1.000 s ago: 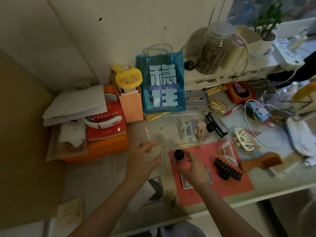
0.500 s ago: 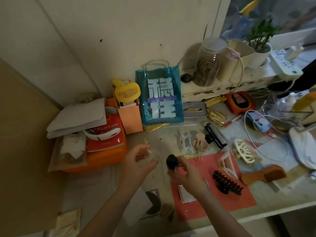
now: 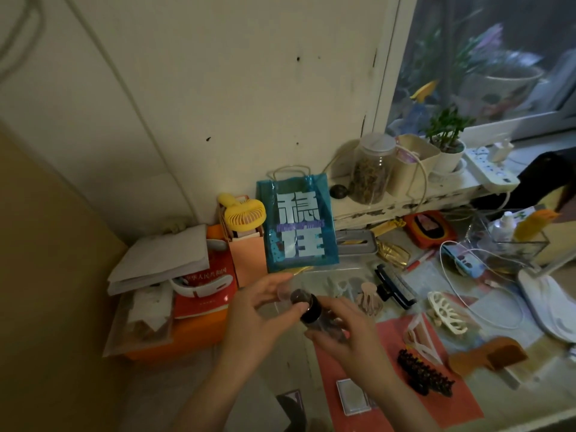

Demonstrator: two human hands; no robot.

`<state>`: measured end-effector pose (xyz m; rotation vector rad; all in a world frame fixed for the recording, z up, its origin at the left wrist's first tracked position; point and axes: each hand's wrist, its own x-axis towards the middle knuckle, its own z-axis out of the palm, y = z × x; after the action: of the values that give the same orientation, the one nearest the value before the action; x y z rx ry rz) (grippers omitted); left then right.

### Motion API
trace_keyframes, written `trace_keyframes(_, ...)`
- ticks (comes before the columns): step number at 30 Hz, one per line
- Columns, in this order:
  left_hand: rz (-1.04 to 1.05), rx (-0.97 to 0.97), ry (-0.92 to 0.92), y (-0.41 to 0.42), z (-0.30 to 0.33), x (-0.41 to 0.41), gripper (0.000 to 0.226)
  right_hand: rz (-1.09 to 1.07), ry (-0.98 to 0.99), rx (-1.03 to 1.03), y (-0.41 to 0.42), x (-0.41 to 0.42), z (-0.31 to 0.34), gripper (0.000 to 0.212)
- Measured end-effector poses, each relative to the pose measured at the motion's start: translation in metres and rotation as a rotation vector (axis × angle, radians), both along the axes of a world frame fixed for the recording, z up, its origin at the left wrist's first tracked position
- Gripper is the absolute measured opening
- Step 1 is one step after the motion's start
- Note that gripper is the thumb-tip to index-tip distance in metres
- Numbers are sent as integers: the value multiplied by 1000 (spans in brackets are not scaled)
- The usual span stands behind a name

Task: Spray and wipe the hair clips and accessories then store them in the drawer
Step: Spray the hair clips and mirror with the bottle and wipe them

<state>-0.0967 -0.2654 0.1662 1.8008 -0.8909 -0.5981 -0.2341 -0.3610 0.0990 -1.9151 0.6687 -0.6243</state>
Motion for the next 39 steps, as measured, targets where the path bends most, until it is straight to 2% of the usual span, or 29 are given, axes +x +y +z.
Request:
trace_keyframes(9,-128,-4,-53,18,40,14,44,-27,-58,-29,23,7,37,40)
trace_keyframes(12,-142,-18,-120,26,50,12,46,-35,-70,-59,29,10,43,40)
trace_keyframes(17,-132,-76,-199,31,58,10,39,-57,-123,-40,41,14,49,42)
trace_keyframes(26,-248,-126,-320,38,66,13,27,-118,-185,-53,56,21,53,43)
trace_keyframes(32,-242,-107,-234,36,51,22,37,-93,-99,-66,46,23,54,39)
trace_keyframes(39,-181,-50,-63,17,-9,15,41,-99,-22,95,34,14,5,36)
